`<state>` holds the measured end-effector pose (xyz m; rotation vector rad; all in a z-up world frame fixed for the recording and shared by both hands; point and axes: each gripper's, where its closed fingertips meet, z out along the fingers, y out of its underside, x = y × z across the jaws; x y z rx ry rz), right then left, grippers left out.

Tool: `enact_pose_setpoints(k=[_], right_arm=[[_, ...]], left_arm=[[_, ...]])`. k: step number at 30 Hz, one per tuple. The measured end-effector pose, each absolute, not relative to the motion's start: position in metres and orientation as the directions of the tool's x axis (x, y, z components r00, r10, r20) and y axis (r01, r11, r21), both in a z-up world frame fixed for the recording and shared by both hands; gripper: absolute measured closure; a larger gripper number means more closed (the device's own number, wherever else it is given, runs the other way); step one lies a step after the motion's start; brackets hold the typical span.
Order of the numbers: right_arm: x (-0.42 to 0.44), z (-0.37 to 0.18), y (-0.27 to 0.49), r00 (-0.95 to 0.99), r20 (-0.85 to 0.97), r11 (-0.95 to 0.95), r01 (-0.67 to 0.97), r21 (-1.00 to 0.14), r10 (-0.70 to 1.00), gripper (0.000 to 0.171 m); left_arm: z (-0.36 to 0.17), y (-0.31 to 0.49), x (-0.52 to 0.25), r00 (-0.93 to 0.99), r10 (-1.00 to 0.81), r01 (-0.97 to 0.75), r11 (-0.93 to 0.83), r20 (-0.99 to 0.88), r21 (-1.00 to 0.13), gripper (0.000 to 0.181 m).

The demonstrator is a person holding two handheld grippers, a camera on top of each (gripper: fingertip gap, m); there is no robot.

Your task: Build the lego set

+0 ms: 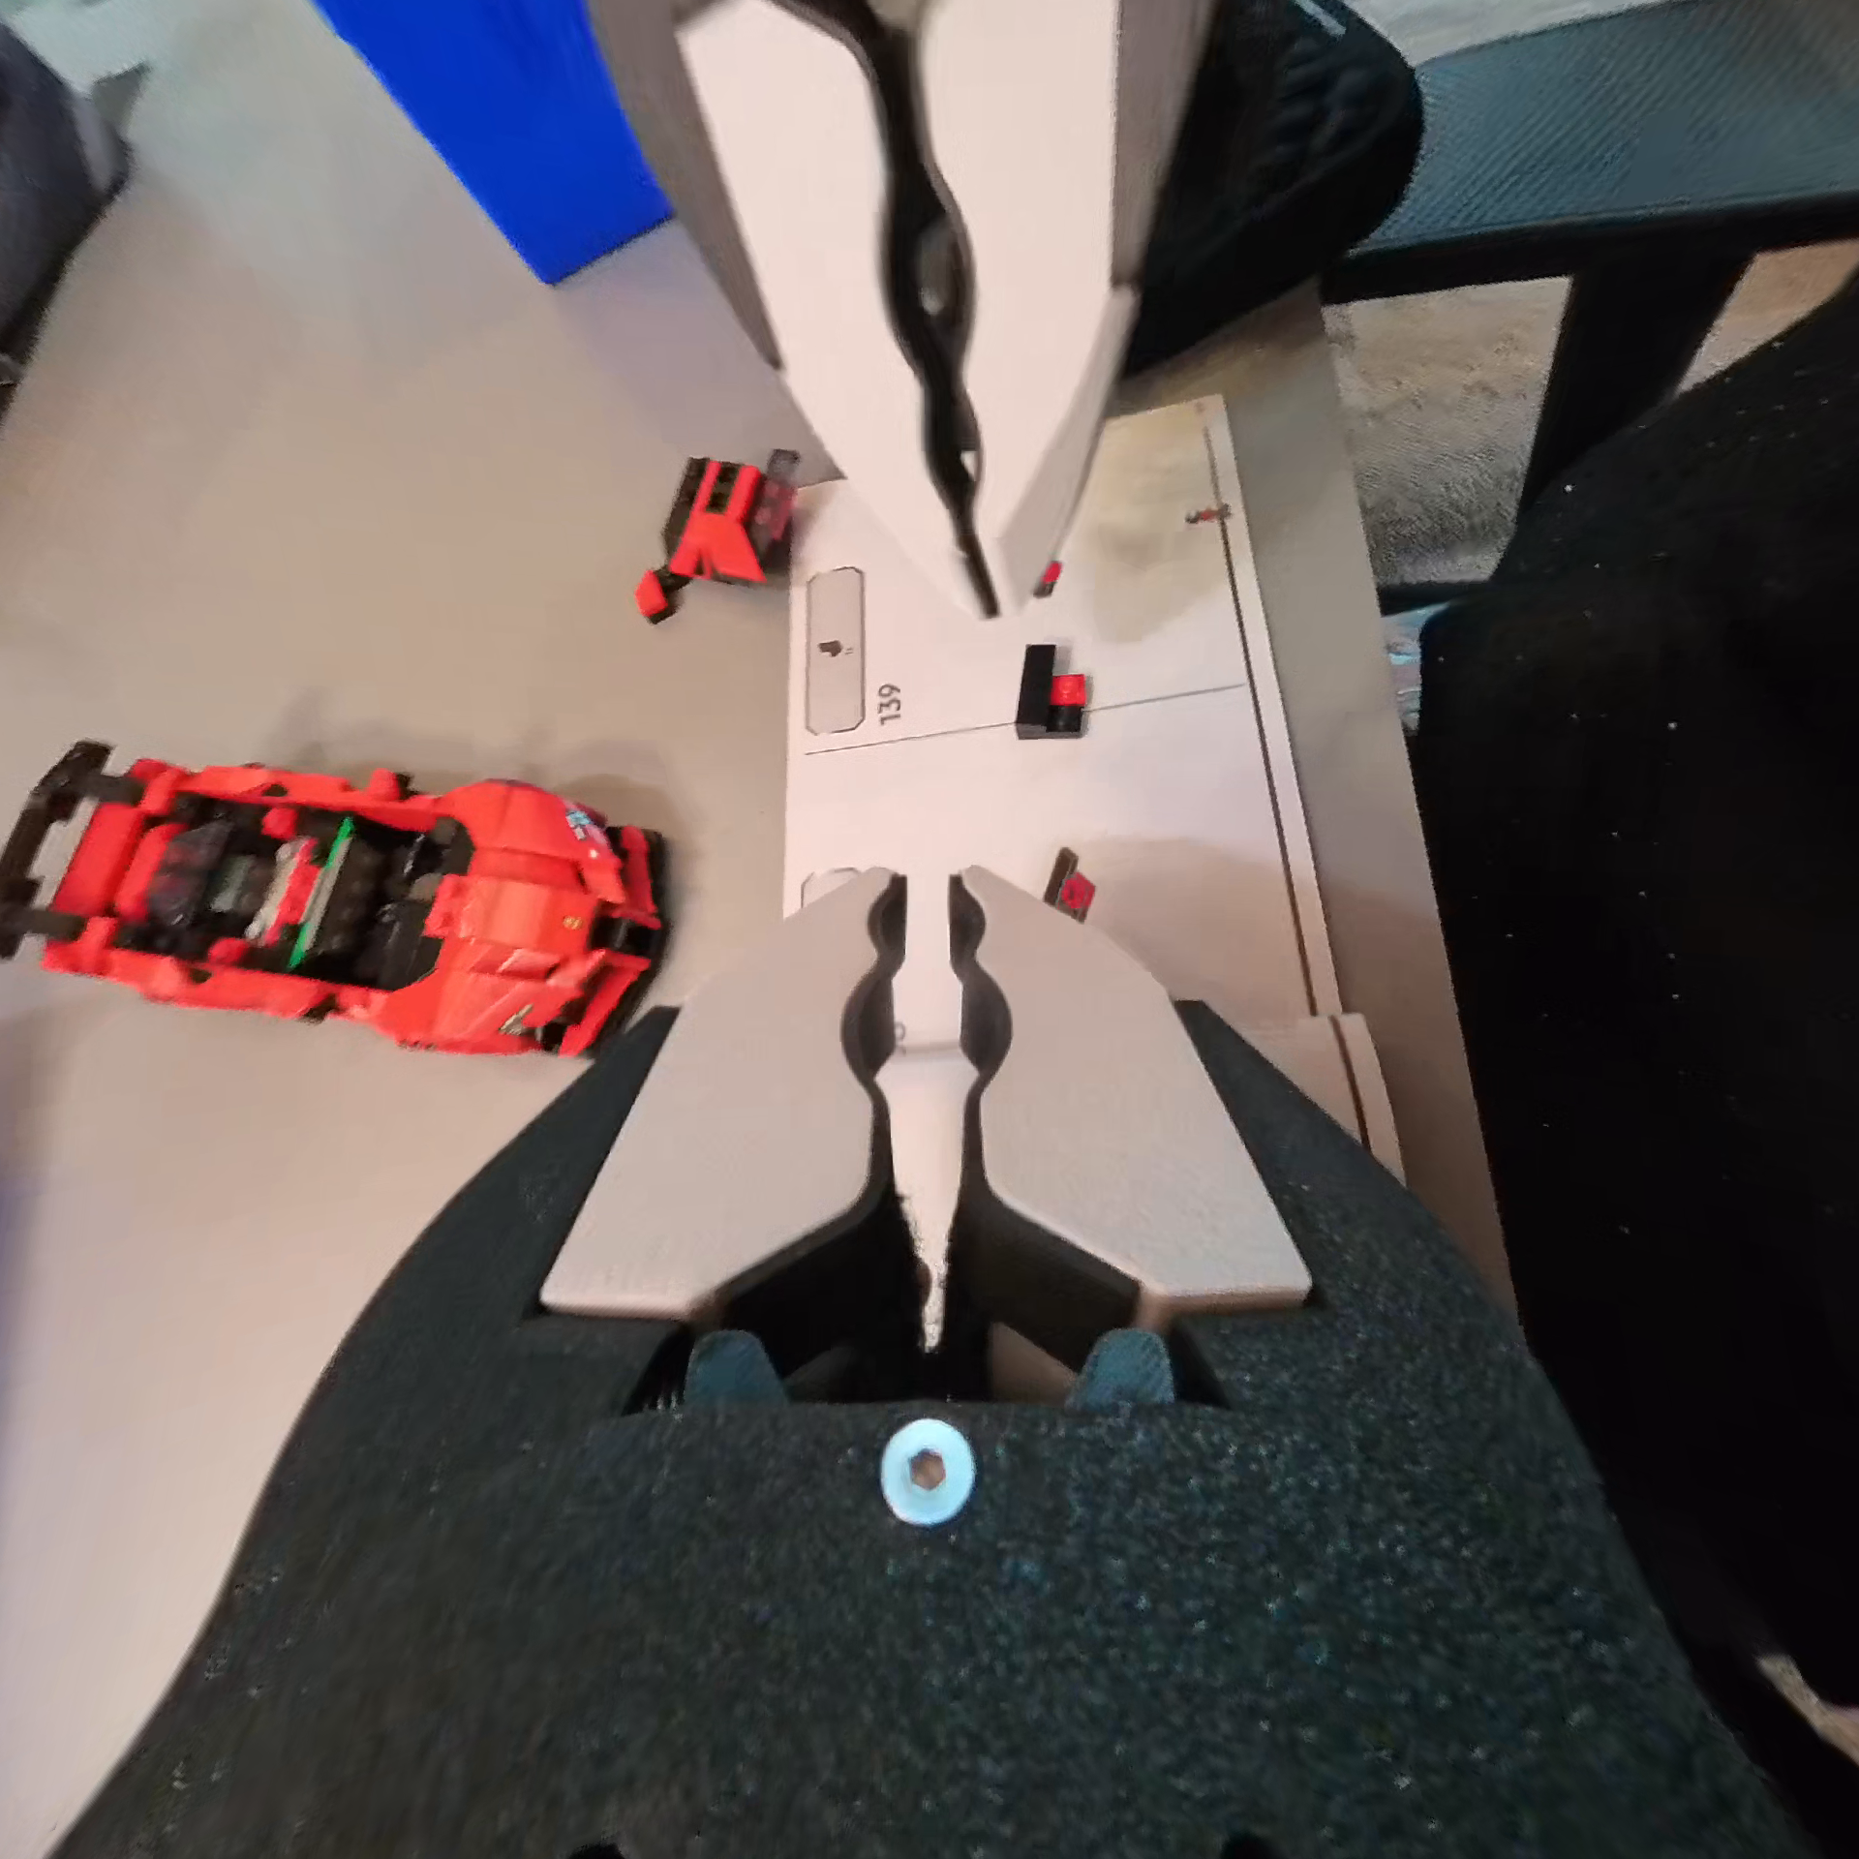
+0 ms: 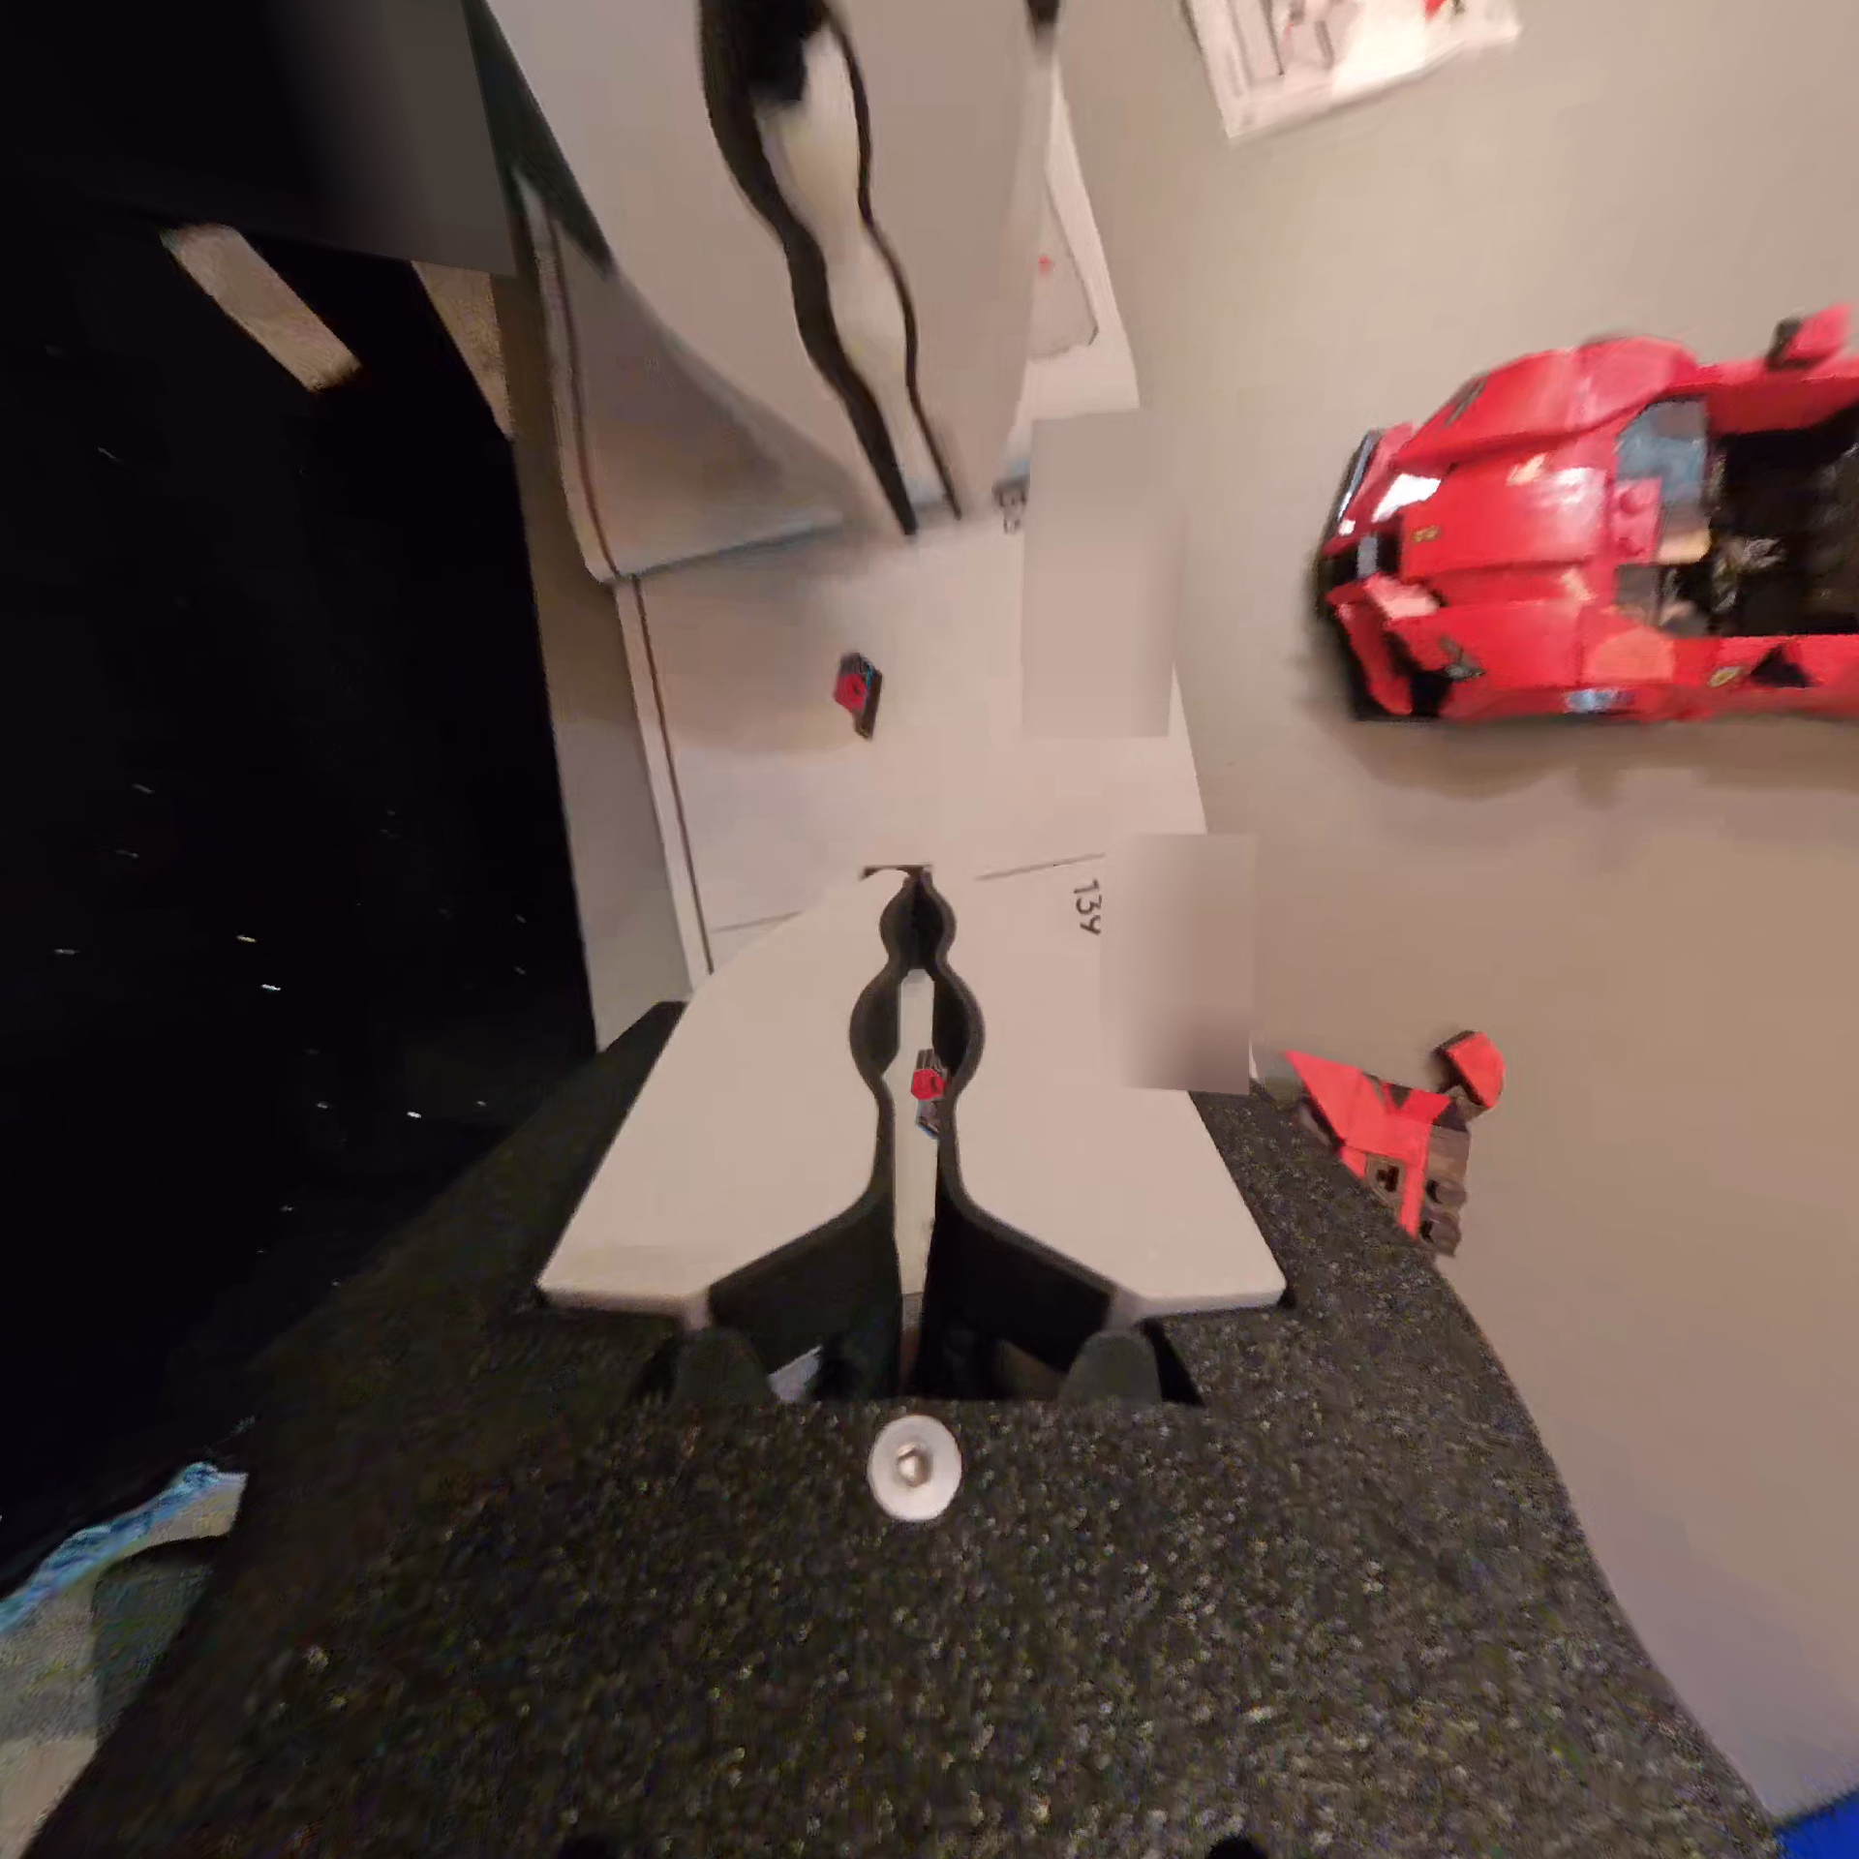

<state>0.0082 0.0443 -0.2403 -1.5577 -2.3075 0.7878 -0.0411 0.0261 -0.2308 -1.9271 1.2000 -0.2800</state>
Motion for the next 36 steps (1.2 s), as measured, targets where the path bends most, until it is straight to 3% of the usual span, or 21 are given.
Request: enact_pose_setpoints(k=[10, 26, 30, 33, 34, 36], right_arm=[[0.011, -0.271, 0.041, -0.437, -0.057, 0.371, 0.82, -0.435, 0.898, 0.171], [0.011, -0.272, 0.041, -0.405, -0.139, 0.371, 0.903, -0.216, 0.904, 0.171], [0.012, -0.271, 0.042, -0.484, -0.104, 0.448, 0.858, -0.25, 0.869, 0.171], [0.014, -0.254, 0.041, -0.454, -0.098, 0.386, 0.837, -0.388, 0.885, 0.171], [0.019, -0.25, 0.042, -0.455, -0.089, 0.381, 0.824, -0.419, 0.886, 0.134], [0.03, -0.255, 0.043, -0.458, -0.073, 0.387, 0.817, -0.428, 0.886, 0.131]], left_arm=[[-0.209, 0.01, -0.075, 0.683, -0.711, -0.477, -0.264, -0.165, -0.838, 0.173], [-0.228, 0.008, -0.03, 0.558, -0.817, -0.539, -0.223, -0.146, -0.813, 0.174], [-0.237, 0.013, -0.019, 0.528, -0.835, -0.573, -0.217, -0.154, -0.79, 0.166], [-0.248, 0.018, -0.012, 0.497, -0.856, -0.615, -0.232, -0.142, -0.754, 0.158], [-0.251, 0.018, -0.009, 0.479, -0.868, -0.629, -0.234, -0.133, -0.741, 0.155], [-0.257, 0.022, -0.002, 0.447, -0.886, -0.654, -0.231, -0.121, -0.72, 0.155]])
